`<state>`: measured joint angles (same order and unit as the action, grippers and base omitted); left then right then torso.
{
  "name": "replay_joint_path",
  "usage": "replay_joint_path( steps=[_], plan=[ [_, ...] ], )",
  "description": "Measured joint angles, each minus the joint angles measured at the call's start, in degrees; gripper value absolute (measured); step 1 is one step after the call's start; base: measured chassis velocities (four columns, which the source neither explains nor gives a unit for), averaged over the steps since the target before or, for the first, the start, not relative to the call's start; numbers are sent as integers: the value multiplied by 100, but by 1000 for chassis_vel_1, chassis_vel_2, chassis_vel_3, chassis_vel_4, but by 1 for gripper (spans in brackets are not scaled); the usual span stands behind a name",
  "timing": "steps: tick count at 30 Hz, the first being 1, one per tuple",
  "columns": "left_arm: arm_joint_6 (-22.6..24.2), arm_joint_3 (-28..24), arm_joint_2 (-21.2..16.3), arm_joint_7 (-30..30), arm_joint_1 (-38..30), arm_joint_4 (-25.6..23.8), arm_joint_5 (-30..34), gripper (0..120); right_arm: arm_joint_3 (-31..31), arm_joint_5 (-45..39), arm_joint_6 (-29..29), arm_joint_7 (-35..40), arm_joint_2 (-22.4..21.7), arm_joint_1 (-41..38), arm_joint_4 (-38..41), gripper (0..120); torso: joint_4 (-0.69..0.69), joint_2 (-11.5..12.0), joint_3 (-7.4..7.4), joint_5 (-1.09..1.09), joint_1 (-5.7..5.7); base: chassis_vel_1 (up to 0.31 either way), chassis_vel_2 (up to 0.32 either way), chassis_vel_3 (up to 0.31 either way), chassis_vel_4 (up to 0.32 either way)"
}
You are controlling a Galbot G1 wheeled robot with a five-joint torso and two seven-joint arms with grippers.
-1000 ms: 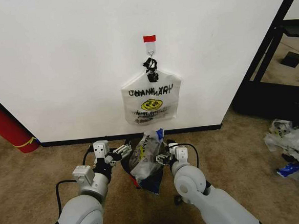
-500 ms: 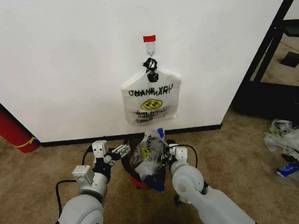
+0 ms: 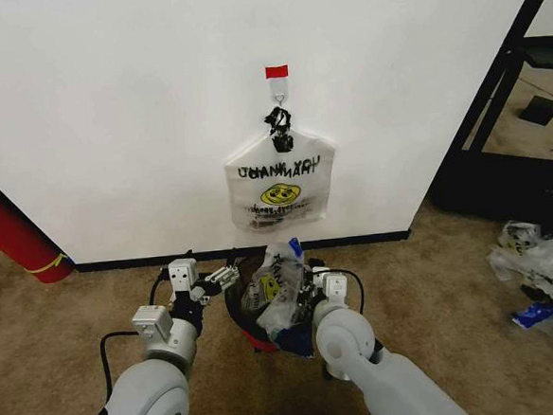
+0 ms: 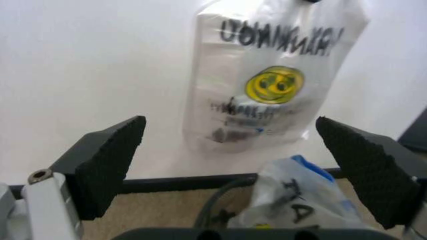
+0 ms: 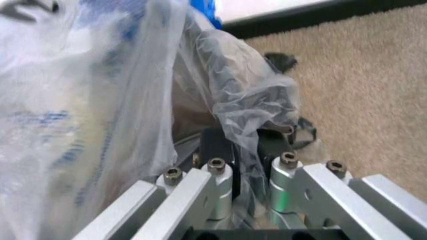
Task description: Pick up the garbage bag from the wall and place it over the trash bin.
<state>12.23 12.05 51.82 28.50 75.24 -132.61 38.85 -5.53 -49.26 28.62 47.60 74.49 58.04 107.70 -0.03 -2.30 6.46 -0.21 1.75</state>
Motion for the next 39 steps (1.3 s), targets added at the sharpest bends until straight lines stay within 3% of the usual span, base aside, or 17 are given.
replay_joint_path(
  steps=[7, 11, 13, 16, 21, 22, 25, 29, 39],
  plan=[
    [284, -587, -673, 139, -980, -189, 795, 100, 349, 643, -890, -584, 159, 413, 178, 2, 0, 0, 0, -1, 0, 0, 0, 0, 0],
    [595, -1377, -1098, 317, -2279, -216, 1662, 100, 562, 807, -1169, -736, 344, 610, 293, 2, -2, 0, 0, 1, 0, 0, 0, 0, 0],
    [872, -1812, -1225, 373, -3168, -204, 2416, 100, 665, 863, -1278, -818, 443, 713, 348, 2, 2, 0, 0, 0, 0, 0, 0, 0, 0],
    [1020, -2152, -1236, 468, -3693, -168, 2871, 100, 710, 923, -1344, -880, 485, 787, 356, 2, 1, 0, 0, 0, 0, 0, 0, 0, 0],
    [1352, -3290, -1118, 758, -4981, -61, 3769, 98, 764, 1090, -1486, -1018, 560, 972, 362, 2, -3, 0, 0, 0, 0, 0, 0, 0, 0],
    [1352, -3290, -1118, 758, -4981, -61, 3769, 98, 764, 1090, -1486, -1018, 560, 972, 362, 2, -3, 0, 0, 0, 0, 0, 0, 0, 0],
    [1530, -4008, -904, 862, -5842, 59, 3994, 95, 800, 1071, -1563, -1040, 708, 1062, 451, 2, -1, 0, 0, 1, 0, 0, 0, 0, 0],
    [1650, -4702, -592, 907, -6672, 425, 3913, 93, 910, 798, -1567, -965, 880, 1148, 685, 2, -1, 0, 0, 1, 0, 0, 0, 0, 0],
    [1897, -5744, -226, 954, -7299, 1159, 3650, 81, 880, 863, -1551, -975, 836, 1326, 799, 2, 0, 0, 0, 1, 0, 0, 0, 0, 0]
  ],
)
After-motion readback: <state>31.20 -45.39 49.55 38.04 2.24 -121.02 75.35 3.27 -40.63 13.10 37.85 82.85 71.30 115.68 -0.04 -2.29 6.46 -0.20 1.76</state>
